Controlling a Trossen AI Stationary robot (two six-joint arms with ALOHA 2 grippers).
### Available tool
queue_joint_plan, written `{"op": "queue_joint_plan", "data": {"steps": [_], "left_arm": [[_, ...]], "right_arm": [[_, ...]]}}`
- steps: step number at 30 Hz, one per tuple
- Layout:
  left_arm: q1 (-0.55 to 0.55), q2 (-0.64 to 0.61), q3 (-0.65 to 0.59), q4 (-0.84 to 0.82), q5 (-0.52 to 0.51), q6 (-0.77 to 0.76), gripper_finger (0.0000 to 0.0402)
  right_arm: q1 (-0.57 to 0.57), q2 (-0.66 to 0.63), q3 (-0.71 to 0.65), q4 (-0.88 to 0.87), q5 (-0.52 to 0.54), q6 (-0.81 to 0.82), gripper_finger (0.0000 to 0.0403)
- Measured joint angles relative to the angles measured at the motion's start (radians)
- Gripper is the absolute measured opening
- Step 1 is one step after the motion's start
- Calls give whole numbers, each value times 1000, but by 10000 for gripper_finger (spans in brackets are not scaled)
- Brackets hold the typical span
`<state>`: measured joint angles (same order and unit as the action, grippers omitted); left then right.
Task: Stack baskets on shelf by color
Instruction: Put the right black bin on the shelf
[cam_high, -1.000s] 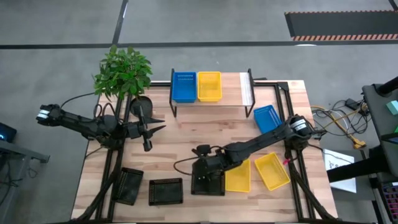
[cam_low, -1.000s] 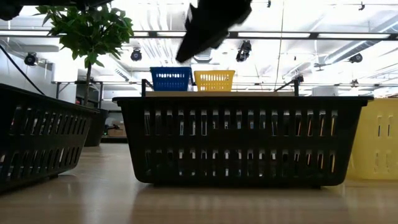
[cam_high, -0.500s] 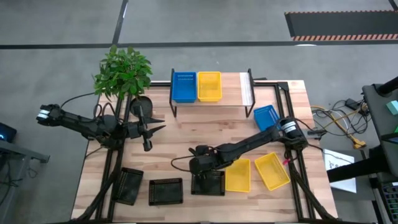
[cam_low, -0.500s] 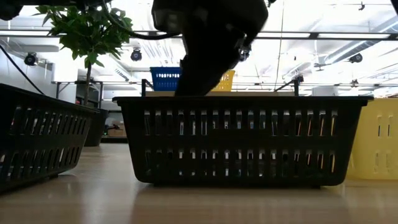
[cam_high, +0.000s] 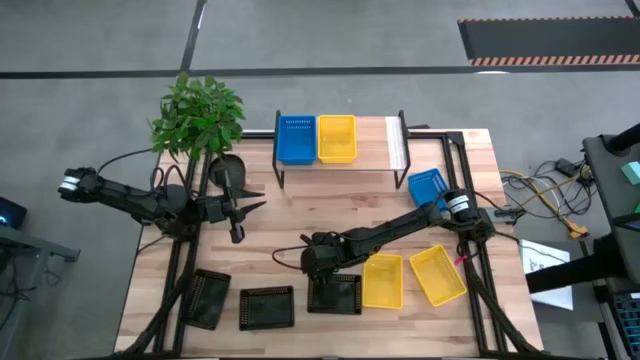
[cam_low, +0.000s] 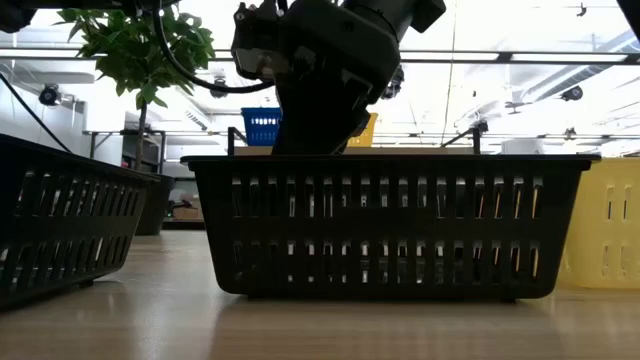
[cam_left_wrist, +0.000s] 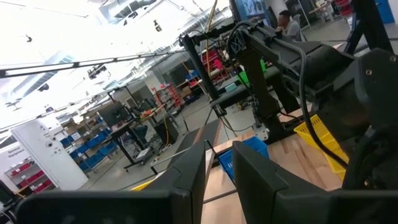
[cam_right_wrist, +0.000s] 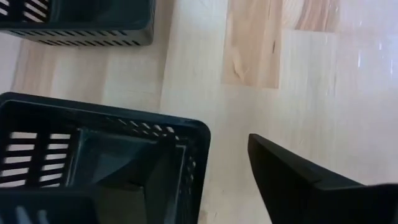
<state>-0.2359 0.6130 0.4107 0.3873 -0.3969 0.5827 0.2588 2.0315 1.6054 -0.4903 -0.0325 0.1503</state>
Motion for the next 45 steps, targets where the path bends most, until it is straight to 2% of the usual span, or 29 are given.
{"op": "queue_joint_plan", "data": {"steps": [12, 18, 20, 28, 33, 39, 45], "left_arm": [[0, -1, 0, -1, 0, 0, 63], [0, -1, 0, -2, 0, 0, 63], [0, 0, 0, -1, 0, 0, 63], [0, 0, 0, -2, 0, 0, 63], [0, 0, 0, -2, 0, 0, 63], [0, 0, -1, -2, 0, 0, 63], [0, 0, -1, -3, 0, 0, 63]], "right_arm": [[-14, 0, 1, 5, 26, 15, 50], [-46, -2, 3, 6, 73, 32, 13], [-59, -5, 3, -4, 126, 72, 14], [-82, -16, 3, -105, 462, 271, 20], [-83, -16, 3, -107, 478, 335, 26], [-93, -16, 3, -109, 481, 372, 83], [-92, -76, 3, -179, 469, 285, 129]]}}
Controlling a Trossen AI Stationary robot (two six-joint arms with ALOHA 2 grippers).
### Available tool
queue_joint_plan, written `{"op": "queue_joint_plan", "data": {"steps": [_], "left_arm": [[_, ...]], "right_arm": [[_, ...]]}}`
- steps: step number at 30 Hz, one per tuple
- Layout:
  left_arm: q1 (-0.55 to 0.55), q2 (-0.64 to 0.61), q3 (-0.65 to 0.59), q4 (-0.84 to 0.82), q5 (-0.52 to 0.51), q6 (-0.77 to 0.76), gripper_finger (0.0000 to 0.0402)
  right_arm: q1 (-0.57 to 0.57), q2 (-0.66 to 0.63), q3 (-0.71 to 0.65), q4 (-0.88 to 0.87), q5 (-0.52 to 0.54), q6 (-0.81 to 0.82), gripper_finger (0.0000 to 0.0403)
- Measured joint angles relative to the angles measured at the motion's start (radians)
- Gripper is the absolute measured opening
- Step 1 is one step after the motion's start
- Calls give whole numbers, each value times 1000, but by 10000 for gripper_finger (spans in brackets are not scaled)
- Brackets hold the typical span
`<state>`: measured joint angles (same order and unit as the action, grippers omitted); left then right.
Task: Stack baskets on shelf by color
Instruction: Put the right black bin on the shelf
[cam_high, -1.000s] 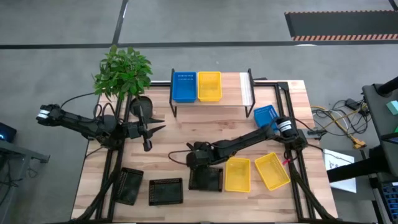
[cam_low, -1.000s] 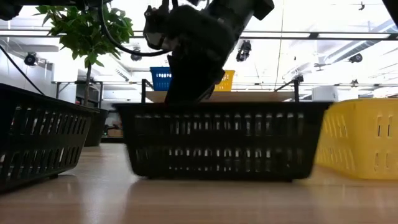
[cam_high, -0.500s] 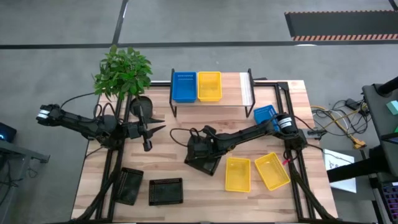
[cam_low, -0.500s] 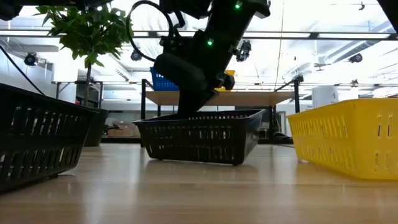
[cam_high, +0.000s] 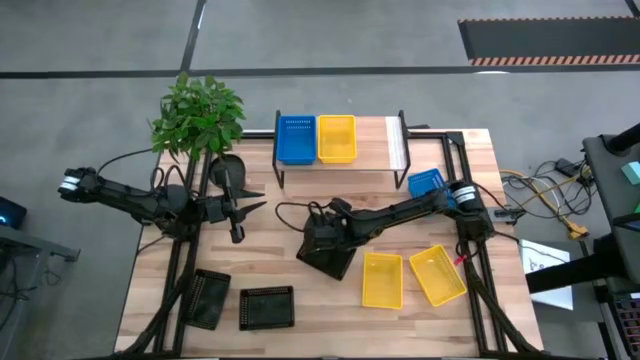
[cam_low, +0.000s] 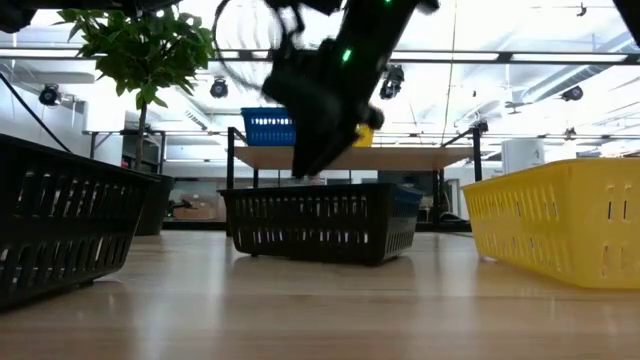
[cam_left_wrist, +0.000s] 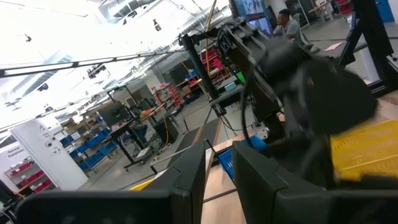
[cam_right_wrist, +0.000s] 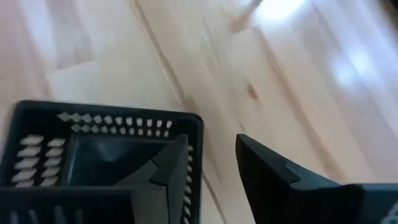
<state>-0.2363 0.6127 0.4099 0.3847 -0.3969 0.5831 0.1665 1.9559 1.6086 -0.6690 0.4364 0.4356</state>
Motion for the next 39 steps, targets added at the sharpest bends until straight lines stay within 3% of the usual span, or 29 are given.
{"op": "queue_joint_plan", "data": {"steps": [5, 10, 13, 17, 20, 39], "left_arm": [[0, -1, 0, 0, 0, 0, 63], [0, 1, 0, 6, 0, 0, 63], [0, 1, 0, 3, 0, 0, 63], [0, -1, 0, 4, 0, 0, 63], [0, -1, 0, 0, 0, 0, 63], [0, 0, 0, 3, 0, 0, 63]], "right_arm": [[2, -114, 0, -81, -121, -141, 138], [31, -187, -1, -182, -497, -508, 139], [71, -186, -4, -233, -493, -668, 139], [120, -158, -5, -242, -422, -768, 139], [141, -132, -5, -247, -387, -785, 139], [135, -4, -6, -292, -418, -745, 137]]}}
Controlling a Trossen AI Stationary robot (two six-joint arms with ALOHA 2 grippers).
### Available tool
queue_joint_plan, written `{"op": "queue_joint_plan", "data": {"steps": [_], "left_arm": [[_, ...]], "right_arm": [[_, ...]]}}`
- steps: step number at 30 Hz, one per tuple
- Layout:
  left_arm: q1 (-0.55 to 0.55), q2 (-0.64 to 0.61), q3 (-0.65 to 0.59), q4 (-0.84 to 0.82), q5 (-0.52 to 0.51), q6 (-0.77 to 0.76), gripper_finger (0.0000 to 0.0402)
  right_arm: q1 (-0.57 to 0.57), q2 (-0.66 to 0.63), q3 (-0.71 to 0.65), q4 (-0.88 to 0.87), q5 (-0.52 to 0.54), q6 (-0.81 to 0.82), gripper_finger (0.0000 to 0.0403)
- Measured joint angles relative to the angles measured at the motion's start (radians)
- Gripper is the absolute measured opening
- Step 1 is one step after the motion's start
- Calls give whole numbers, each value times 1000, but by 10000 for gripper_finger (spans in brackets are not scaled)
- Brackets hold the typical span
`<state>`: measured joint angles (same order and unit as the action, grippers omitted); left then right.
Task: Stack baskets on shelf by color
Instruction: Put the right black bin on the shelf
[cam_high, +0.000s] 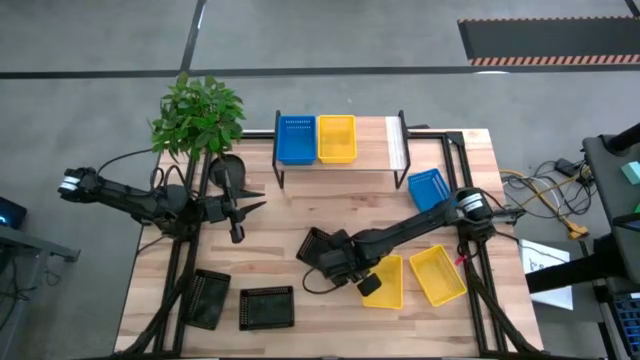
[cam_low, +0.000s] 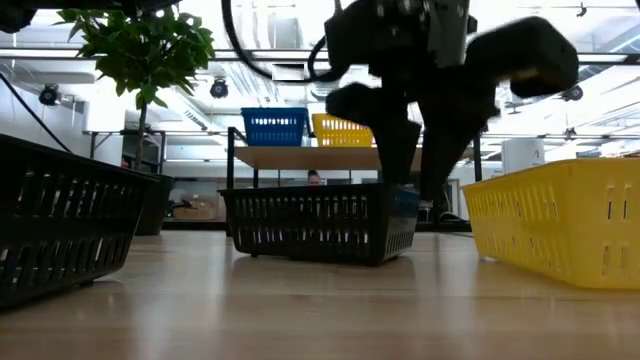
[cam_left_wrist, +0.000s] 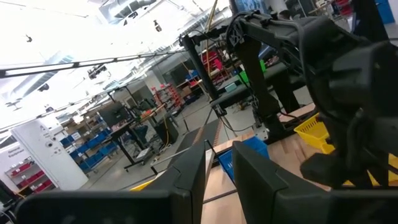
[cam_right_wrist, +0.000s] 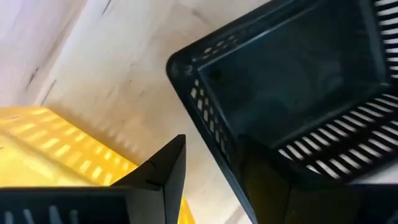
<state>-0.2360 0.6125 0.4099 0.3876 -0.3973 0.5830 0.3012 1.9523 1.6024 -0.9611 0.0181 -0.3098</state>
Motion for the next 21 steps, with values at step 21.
{"op": "queue_joint_plan", "data": {"steps": [21], "left_arm": [[0, -1, 0, -2, 0, 0, 63]], "right_arm": [[0, 53, 75, -23, 0, -42, 9]]}}
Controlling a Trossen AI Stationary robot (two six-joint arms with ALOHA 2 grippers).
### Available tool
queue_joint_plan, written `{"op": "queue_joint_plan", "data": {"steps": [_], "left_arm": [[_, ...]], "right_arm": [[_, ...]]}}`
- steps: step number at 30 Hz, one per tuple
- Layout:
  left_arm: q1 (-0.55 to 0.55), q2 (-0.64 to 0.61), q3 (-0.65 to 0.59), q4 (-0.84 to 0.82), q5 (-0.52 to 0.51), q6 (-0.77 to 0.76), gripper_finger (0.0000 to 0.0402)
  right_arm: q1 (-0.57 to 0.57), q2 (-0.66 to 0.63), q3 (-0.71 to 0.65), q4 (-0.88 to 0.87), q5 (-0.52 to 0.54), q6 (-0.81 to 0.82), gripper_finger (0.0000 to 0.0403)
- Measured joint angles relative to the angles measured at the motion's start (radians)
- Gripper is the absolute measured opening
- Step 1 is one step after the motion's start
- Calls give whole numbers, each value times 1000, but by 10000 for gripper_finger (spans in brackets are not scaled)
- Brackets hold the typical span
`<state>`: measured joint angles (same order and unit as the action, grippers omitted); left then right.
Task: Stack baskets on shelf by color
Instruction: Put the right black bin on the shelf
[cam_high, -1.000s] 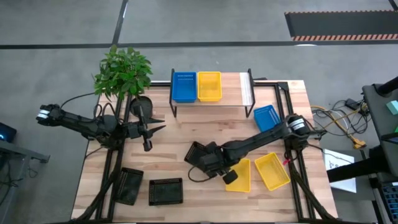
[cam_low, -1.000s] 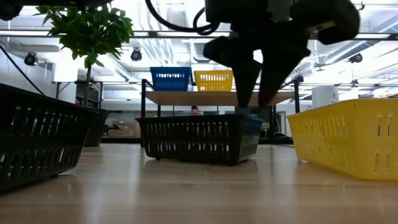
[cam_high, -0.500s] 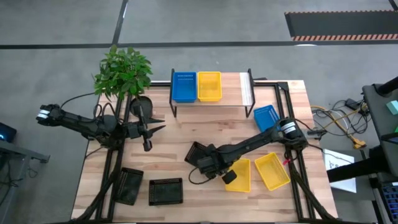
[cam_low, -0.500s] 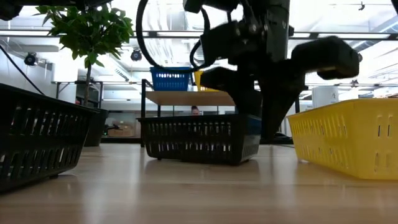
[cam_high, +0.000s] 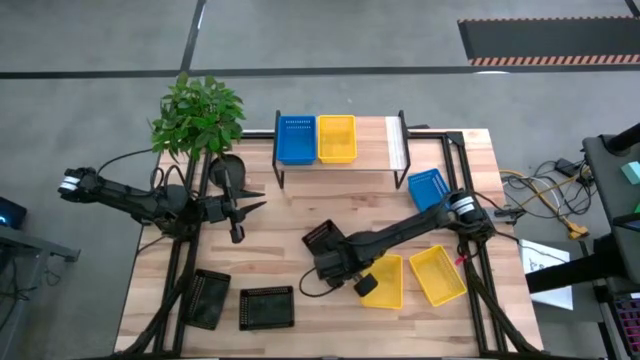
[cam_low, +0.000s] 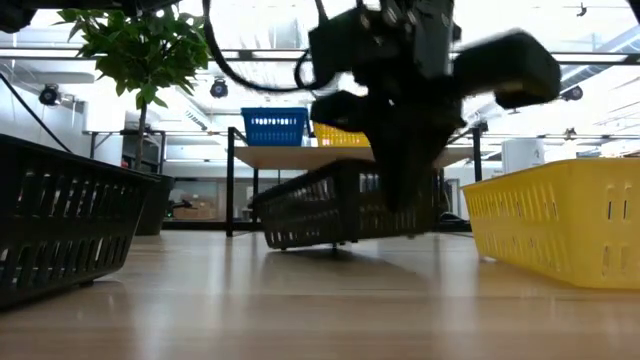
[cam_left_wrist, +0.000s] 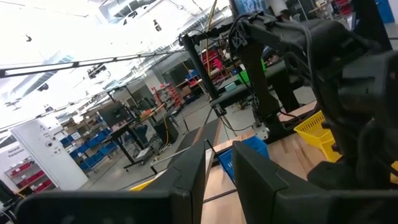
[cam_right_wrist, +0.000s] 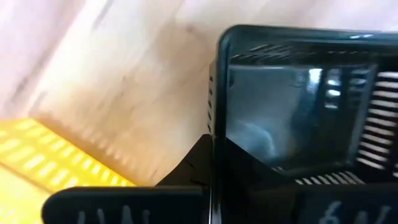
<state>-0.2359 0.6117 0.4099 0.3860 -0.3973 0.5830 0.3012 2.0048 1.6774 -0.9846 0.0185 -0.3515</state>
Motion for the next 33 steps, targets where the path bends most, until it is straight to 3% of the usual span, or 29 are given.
{"op": "queue_joint_plan", "data": {"steps": [8, 21, 33], "left_arm": [[0, 1, 0, 1, 0, 0, 63], [0, 1, 0, 1, 0, 0, 63], [0, -1, 0, -1, 0, 0, 63]], "right_arm": [[0, -1, 234, -148, 16, 85, 8], [-26, -2, 662, -571, 234, 252, 8], [-210, -148, 659, -588, 273, 226, 8]]}}
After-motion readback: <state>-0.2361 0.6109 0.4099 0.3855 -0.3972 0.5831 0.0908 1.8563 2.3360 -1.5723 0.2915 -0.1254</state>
